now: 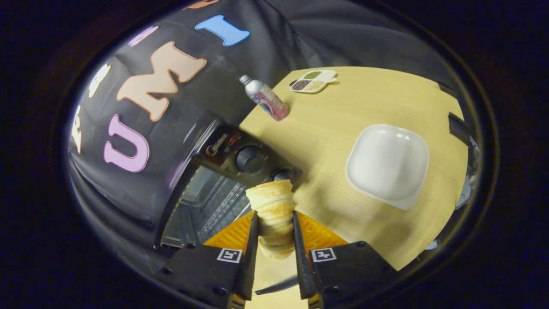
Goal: Open the toaster oven, put the food inside, and close the toaster oven door.
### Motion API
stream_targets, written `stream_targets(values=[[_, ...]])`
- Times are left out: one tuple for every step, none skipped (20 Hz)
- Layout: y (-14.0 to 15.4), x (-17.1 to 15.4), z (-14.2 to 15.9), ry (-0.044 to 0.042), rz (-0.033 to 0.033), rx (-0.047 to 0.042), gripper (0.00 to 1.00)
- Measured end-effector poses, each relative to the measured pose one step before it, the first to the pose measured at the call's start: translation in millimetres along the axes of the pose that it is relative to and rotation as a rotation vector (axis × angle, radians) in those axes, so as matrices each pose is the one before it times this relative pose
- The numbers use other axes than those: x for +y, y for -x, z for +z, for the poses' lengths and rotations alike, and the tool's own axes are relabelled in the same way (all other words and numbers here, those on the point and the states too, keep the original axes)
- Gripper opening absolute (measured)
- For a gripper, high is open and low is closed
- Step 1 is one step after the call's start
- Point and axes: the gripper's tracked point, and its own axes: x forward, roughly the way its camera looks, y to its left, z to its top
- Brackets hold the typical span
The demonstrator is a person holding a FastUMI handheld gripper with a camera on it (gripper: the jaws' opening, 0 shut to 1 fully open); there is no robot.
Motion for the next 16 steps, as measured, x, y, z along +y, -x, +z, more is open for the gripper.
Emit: stream_targets(values=[[-2.16, 9.82, -8.34, -0.00478, 0.01566, 0.00773, 0.44], [-2.38, 9.15, -5.76, -0.00882, 0.01310, 0.00483, 0.44], [-3.89, 9.89, -4.34, -0.01346, 0.01535, 0.00224, 0.44], [-3.71, 10.81, -4.31, -0.01786, 0.01880, 0.00062, 0.44], [-4.58, 10.38, -2.34, -0.02082, 0.02030, -0.00270, 0.44], [-4.10, 8.96, -1.77, -0.02340, 0.01722, -0.00540, 0.44], [-5.38, 7.67, -1.51, -0.02573, 0.01228, -0.00148, 0.44], [-4.64, 7.61, -2.84, -0.02508, 0.01315, 0.00072, 0.44], [-4.92, 6.44, -0.68, -0.01961, 0.01159, -0.00953, 0.44], [-3.75, 5.16, 0.39, -0.01604, 0.00971, -0.01230, 0.44], [-3.26, 5.82, 0.12, -0.01637, 0.01361, -0.01344, 0.44], [-3.90, 5.64, -0.75, -0.01445, 0.01045, -0.00869, 0.44], [-3.33, 2.71, -0.89, -0.01199, 0.00439, -0.00395, 0.44], [-3.22, 1.43, 0.09, -0.00663, 0.00077, -0.00355, 0.44], [-4.53, -1.77, -0.13, 0.00066, -0.01043, -0.00029, 0.44], [-1.82, -1.34, -1.35, 0.00248, -0.00382, -0.00091, 0.44]])
